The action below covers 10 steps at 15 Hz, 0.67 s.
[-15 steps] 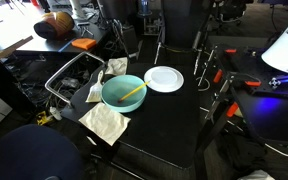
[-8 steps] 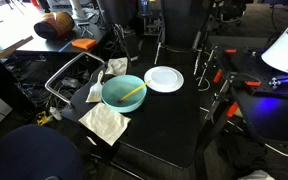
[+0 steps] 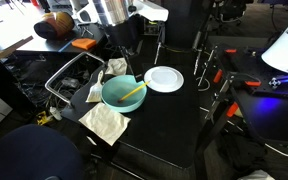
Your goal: Take the pencil from the green bowl and put it on the table
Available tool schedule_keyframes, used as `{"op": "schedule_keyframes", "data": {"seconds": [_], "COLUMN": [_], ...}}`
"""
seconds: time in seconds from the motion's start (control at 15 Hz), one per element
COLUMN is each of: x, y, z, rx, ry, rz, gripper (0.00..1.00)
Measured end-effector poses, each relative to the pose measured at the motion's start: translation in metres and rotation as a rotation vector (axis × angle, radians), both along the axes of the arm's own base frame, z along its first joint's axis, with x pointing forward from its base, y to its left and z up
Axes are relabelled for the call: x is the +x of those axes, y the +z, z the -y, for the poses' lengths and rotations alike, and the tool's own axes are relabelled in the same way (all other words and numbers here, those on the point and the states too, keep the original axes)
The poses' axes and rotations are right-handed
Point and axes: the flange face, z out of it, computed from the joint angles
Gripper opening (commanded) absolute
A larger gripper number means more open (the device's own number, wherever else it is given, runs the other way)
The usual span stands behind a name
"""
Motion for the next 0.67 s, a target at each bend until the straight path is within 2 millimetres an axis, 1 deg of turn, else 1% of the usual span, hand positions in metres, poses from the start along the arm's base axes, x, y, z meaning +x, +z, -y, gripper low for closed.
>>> {"op": "schedule_keyframes", "data": {"seconds": [0.2, 0.67], "x": [0.003, 0.011], "y": [-0.016, -0.055], "z": [-0.003, -0.001], "rx": [-0.001, -0.011], "ry": [-0.034, -0.094], "rz": [0.0, -0.027], "gripper": [1.0, 1.0]}}
